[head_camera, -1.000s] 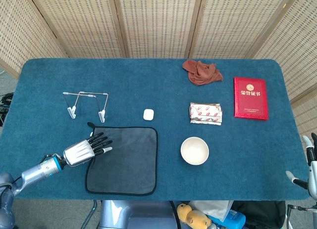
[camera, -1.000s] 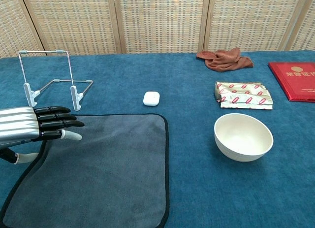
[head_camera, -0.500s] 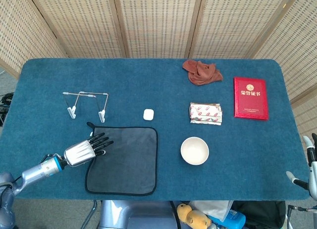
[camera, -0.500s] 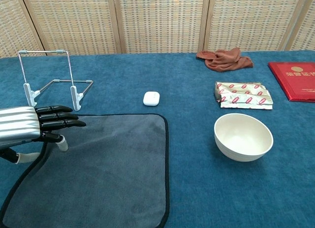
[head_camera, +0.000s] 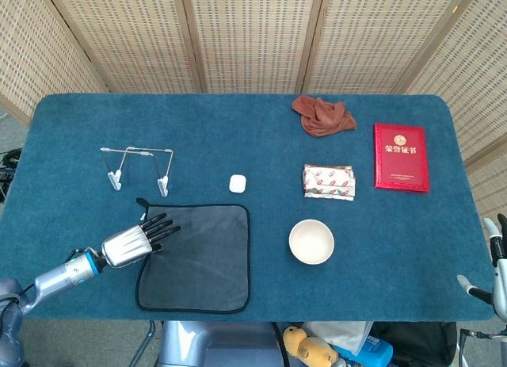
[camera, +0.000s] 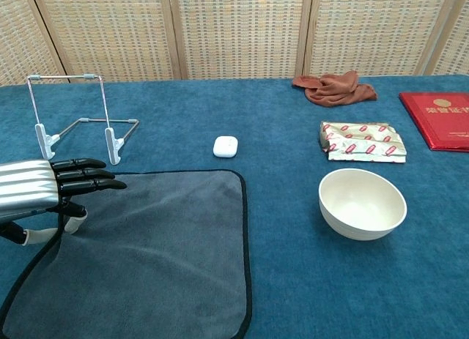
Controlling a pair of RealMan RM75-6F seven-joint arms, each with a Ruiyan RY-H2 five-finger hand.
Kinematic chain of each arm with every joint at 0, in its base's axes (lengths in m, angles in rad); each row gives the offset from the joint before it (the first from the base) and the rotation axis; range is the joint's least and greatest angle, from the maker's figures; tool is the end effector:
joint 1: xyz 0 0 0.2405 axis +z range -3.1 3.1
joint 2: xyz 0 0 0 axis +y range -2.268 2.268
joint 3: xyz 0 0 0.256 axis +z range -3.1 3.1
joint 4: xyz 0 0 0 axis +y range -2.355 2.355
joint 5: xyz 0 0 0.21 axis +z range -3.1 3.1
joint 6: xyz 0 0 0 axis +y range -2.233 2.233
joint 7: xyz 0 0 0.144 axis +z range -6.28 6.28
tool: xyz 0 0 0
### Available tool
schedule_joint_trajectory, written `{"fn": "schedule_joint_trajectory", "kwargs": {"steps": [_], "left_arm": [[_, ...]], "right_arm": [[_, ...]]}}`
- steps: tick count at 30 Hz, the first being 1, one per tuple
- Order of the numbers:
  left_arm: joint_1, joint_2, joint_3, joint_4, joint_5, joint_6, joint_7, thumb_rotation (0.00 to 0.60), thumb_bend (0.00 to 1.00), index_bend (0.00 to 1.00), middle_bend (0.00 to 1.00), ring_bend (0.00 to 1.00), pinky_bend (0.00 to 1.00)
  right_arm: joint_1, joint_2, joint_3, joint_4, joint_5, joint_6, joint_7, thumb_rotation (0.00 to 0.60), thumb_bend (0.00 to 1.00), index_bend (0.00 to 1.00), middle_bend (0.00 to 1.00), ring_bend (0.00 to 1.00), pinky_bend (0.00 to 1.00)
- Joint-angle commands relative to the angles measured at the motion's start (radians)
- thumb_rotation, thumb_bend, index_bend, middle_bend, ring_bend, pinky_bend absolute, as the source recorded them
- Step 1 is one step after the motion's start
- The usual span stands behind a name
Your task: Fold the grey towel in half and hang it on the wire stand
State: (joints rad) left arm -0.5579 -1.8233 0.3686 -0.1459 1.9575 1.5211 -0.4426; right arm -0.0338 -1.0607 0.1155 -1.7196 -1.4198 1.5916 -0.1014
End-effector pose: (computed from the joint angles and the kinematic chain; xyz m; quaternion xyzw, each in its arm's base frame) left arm -0.3038 0.2998 0.0014 -0.9104 -0.0577 -0.3106 0.2671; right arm -0.3136 -0.1548 0.1950 0.5246 -0.3725 0.3702 0.6701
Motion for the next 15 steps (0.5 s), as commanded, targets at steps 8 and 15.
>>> {"fn": "schedule_joint_trajectory", "kwargs": {"steps": [8, 15], "left_arm": [[-0.009, -0.003, -0.005, 0.002, -0.009, 0.022, 0.014, 0.6, 0.44, 0.67, 0.0, 0.0, 0.02], [-0.037, -0.007, -0.011, -0.01, -0.011, 0.066, 0.037, 0.6, 0.44, 0.67, 0.0, 0.0, 0.02]], "right_arm": [[0.001, 0.002, -0.001, -0.001, -0.001, -0.002, 0.005, 0.6, 0.0, 0.05, 0.0, 0.0, 0.0], [-0.001, 0.007, -0.002, -0.004, -0.003, -0.001, 0.014, 0.6, 0.0, 0.05, 0.0, 0.0, 0.0]]}}
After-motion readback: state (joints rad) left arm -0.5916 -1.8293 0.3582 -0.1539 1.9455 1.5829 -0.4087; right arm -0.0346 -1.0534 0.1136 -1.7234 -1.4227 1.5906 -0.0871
